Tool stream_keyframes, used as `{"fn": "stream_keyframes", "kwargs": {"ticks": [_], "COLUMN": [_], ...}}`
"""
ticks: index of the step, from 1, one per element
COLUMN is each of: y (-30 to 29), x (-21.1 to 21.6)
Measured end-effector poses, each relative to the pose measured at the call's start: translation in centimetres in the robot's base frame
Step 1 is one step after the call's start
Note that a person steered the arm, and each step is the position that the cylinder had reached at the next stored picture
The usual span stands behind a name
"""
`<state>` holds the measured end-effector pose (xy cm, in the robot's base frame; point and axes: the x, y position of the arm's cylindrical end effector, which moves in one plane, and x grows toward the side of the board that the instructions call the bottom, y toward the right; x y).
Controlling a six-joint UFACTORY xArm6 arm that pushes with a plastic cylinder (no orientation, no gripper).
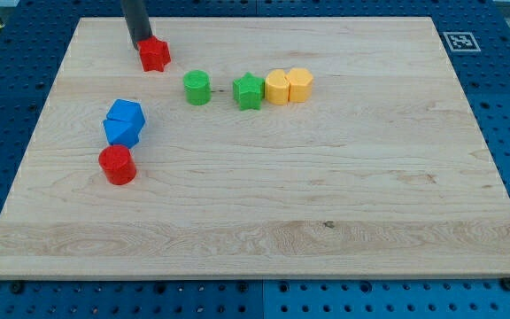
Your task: Place the red star left to the green circle
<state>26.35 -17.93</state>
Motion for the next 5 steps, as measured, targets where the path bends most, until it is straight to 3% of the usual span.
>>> {"fn": "stream_keyframes", "kwargs": {"ticks": [2, 5], "y": [-0.1, 4.6], "x": [-3.2, 0.0]}}
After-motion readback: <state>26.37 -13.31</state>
